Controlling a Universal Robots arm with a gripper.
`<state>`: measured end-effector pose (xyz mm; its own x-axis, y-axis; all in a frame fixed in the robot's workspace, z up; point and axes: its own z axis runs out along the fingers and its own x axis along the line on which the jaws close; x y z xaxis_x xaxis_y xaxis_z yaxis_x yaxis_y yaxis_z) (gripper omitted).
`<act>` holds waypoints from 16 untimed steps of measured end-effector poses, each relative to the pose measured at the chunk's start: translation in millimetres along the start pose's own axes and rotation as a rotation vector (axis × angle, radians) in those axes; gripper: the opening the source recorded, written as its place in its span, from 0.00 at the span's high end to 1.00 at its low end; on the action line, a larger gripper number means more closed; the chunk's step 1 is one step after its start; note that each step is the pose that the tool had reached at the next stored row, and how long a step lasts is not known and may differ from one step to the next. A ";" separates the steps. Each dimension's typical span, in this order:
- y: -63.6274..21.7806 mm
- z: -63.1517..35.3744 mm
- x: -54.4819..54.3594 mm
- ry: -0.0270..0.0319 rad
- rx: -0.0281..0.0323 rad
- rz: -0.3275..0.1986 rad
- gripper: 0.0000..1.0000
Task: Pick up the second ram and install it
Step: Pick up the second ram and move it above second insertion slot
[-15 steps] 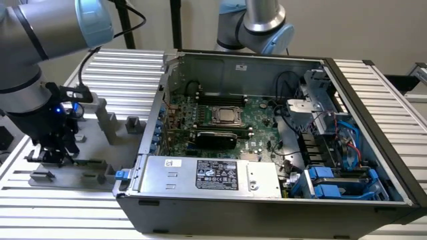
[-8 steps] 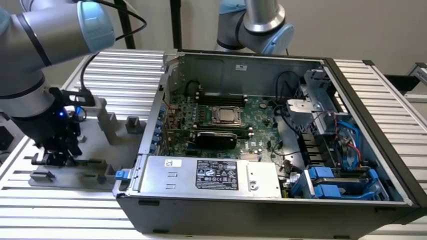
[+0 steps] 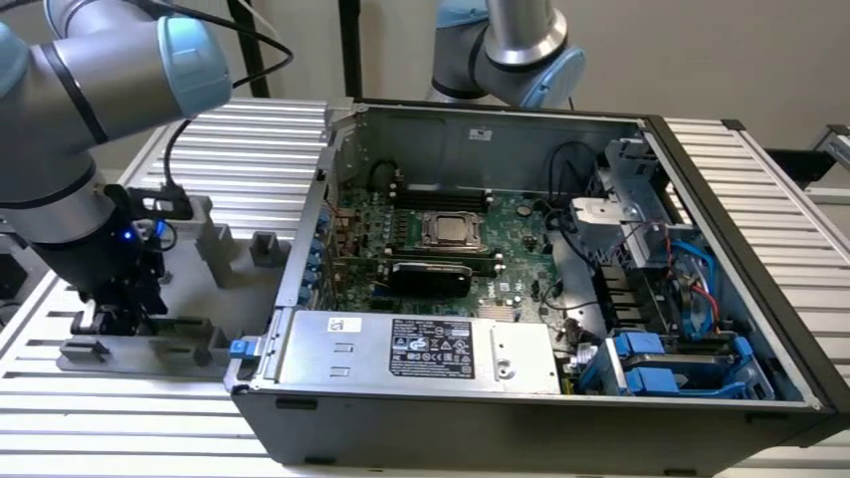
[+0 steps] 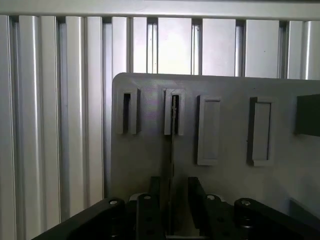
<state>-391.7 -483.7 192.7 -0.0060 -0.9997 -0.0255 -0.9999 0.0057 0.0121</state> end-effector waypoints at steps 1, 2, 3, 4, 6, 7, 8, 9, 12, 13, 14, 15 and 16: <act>0.0 0.0 0.0 0.0000 0.0000 0.000 0.00; 0.0 0.0 0.0 0.0000 0.0000 0.000 0.00; 0.0 0.1 0.0 0.0000 0.0000 0.000 0.00; 0.0 0.2 0.0 -0.0001 0.0002 0.000 0.00; 0.0 0.2 0.0 -0.0002 0.0002 0.000 0.00; 0.0 0.2 0.0 -0.0001 0.0002 0.000 0.00; 0.0 0.2 0.0 -0.0002 0.0002 0.000 0.00; 0.0 0.2 0.0 -0.0001 0.0002 0.000 0.00; 0.0 0.2 0.0 -0.0001 0.0002 0.000 1.00; 0.0 0.2 0.0 -0.0001 0.0002 0.000 1.00; 0.0 0.2 0.0 -0.0001 0.0002 0.000 1.00; 0.0 0.2 0.0 -0.0001 0.0002 0.000 1.00; 0.0 0.2 0.0 -0.0001 0.0002 0.000 1.00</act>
<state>-391.7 -483.6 192.5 -0.0061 -0.9997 -0.0256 -0.9999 0.0058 0.0119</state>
